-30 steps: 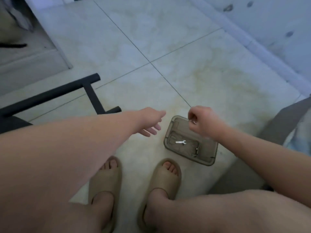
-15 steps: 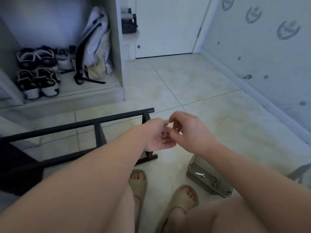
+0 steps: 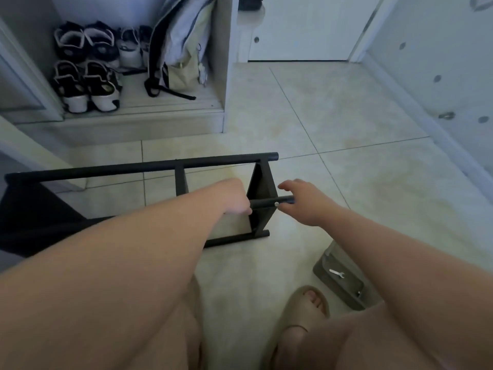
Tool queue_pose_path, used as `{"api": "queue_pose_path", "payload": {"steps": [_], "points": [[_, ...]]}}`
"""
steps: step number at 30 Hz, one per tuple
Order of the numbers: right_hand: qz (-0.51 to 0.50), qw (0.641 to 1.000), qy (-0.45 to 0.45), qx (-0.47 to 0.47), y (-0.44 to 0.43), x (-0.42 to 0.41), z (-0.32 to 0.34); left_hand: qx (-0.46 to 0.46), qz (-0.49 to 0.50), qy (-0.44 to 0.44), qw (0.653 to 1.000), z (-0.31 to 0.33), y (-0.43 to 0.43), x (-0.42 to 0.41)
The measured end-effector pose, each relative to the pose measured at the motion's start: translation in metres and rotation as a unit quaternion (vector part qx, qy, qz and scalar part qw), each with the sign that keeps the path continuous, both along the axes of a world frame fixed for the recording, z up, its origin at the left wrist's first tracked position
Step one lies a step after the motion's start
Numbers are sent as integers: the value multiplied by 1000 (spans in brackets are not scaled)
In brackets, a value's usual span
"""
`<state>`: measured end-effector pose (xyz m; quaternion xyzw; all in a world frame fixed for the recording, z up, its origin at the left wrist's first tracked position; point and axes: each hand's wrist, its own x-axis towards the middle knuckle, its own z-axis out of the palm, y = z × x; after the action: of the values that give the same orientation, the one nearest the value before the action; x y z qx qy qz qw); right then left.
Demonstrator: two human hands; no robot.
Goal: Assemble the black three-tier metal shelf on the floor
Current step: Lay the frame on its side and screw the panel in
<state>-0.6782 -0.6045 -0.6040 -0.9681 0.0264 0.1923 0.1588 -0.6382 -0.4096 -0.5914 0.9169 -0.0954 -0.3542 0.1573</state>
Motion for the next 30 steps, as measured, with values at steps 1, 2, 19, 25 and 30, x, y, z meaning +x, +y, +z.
{"api": "queue_pose_path", "payload": {"steps": [1, 2, 19, 25, 30], "points": [[6, 1000, 9, -12, 0, 7, -6, 25, -39, -16, 999, -5, 0, 5], [11, 1000, 22, -19, -1, 14, -12, 52, -76, -33, 995, -9, -1, 9], [4, 992, 121, -20, -11, 7, -30, 133, -302, 6, 944, -30, 1, 10], [16, 987, 153, -39, -8, -34, -28, 159, -349, 3, 924, -25, -7, -22], [20, 987, 156, -25, -3, -70, -27, 195, -376, 25, 905, -25, -12, -37]]}}
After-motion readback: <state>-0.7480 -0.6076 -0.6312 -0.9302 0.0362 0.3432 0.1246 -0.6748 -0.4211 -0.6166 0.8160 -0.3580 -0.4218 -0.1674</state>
